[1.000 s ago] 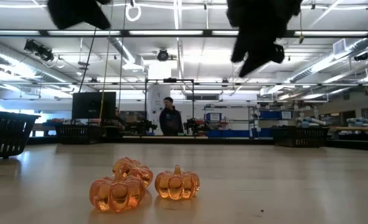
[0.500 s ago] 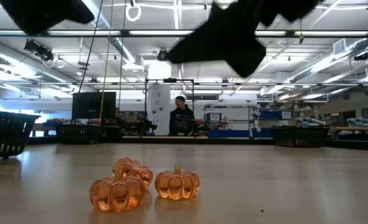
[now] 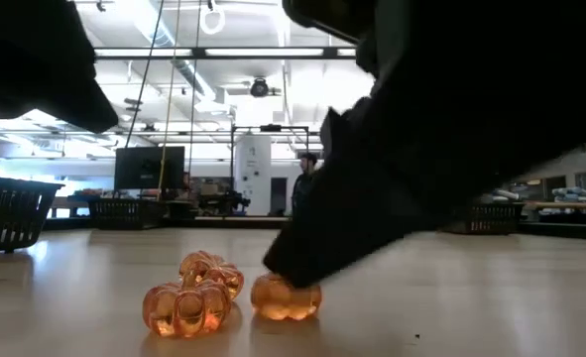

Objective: Sort Halloween decoration
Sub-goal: Put the orange pumpkin toy into the top right black basket

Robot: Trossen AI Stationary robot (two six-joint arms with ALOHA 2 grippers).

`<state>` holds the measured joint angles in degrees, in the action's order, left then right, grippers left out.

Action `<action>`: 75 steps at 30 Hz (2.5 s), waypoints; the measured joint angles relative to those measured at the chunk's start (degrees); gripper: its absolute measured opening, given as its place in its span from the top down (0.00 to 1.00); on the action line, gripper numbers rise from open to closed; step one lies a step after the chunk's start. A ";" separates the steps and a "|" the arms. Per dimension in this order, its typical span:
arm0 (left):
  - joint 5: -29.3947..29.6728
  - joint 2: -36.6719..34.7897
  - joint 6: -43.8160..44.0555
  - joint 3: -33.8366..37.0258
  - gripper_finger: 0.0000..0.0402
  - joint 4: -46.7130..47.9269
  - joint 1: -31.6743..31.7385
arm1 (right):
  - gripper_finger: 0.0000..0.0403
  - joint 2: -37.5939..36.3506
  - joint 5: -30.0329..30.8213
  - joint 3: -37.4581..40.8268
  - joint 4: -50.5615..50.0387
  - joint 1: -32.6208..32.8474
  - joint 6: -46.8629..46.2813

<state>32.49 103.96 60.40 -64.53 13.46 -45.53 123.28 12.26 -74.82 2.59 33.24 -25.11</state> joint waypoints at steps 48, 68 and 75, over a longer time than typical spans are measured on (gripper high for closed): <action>-5.80 -1.01 -6.30 0.00 0.52 1.83 6.63 | 0.73 -28.43 15.73 9.41 -49.04 -9.58 -9.00; -30.33 -1.01 -28.96 0.00 0.52 -0.04 36.81 | 0.73 -60.73 13.03 34.31 -46.31 -67.52 6.03; -37.18 -1.01 -25.59 0.00 0.52 0.41 42.08 | 0.55 -55.47 2.73 34.31 -38.78 -81.16 10.16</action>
<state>-4.69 102.96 34.81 -64.53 13.87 -3.45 67.81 14.99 -40.51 -36.19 -47.91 -14.95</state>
